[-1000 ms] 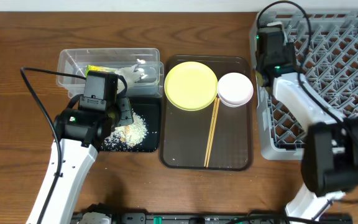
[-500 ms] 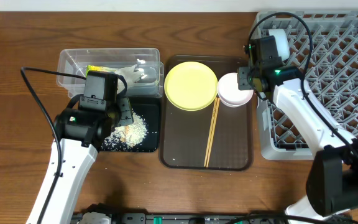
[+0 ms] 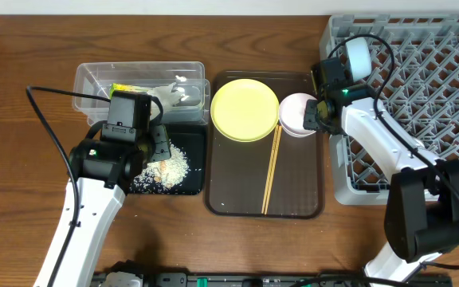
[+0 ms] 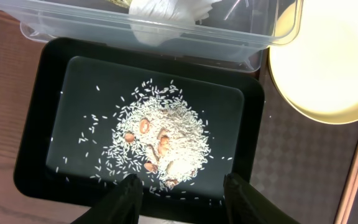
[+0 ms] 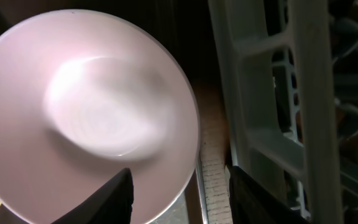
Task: Sort waste into correct bins and load items into the dishwasher rack
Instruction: 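Grasp pink bowl on brown tray with right gripper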
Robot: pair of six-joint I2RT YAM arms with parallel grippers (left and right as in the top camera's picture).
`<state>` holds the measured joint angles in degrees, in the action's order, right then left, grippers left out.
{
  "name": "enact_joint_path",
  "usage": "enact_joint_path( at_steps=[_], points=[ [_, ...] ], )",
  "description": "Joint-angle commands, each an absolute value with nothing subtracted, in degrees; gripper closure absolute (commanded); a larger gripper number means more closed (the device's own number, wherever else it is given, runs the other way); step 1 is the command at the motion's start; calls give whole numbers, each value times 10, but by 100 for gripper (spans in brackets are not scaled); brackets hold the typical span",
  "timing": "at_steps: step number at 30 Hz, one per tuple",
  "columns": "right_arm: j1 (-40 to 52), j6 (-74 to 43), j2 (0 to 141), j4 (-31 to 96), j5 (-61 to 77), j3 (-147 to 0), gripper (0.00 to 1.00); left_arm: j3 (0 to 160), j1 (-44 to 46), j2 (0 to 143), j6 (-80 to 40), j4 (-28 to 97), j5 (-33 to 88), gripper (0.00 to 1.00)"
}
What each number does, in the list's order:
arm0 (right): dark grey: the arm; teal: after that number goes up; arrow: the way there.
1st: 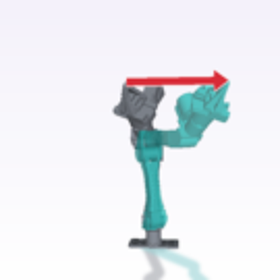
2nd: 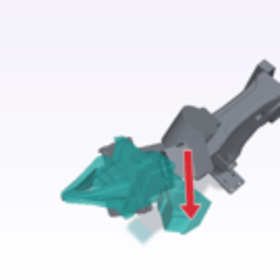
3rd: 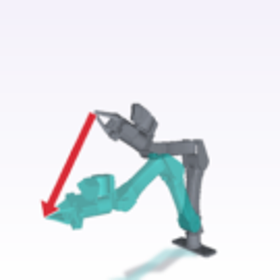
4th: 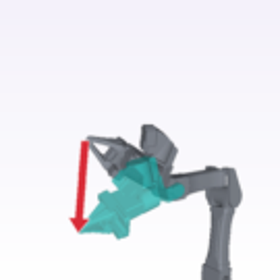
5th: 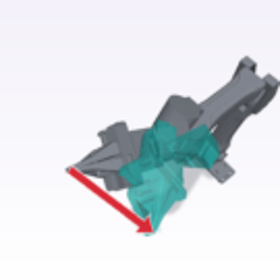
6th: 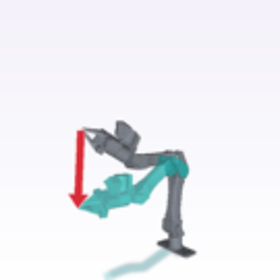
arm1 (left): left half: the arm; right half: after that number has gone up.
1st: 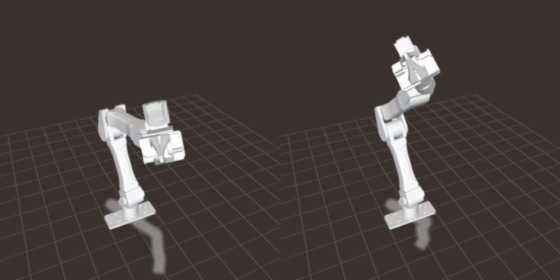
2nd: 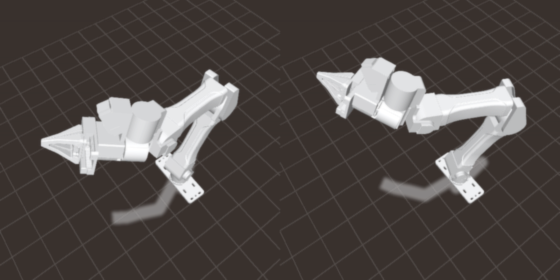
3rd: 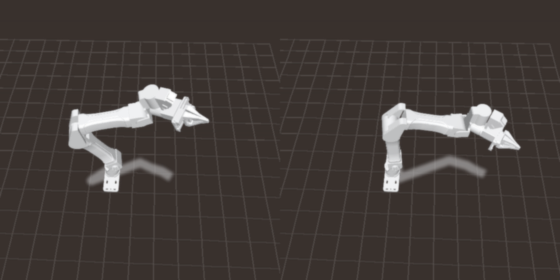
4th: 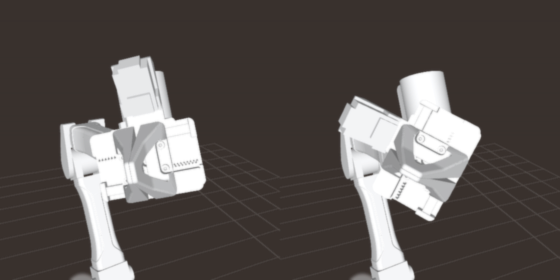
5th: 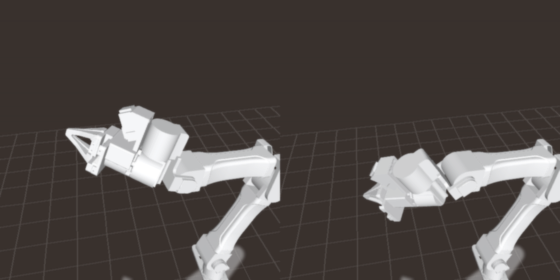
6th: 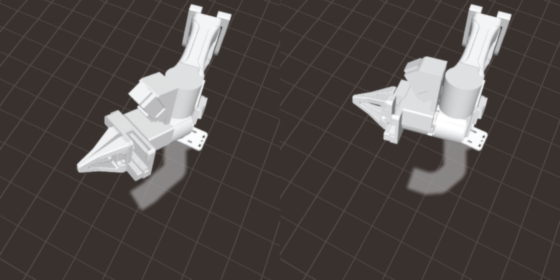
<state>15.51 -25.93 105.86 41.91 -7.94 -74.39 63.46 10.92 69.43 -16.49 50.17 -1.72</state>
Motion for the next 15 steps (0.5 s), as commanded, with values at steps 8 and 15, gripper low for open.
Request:
enact_joint_path(
  at_steps=[8, 15],
  points=[
    [186, -289, 1110, 414, -88, -733, 57, 639, 107, 693, -166, 504, -24, 53],
    [189, -309, 1113, 414, -101, -733, 92, 639, 107, 693, -166, 504, -24, 53]
  ],
)
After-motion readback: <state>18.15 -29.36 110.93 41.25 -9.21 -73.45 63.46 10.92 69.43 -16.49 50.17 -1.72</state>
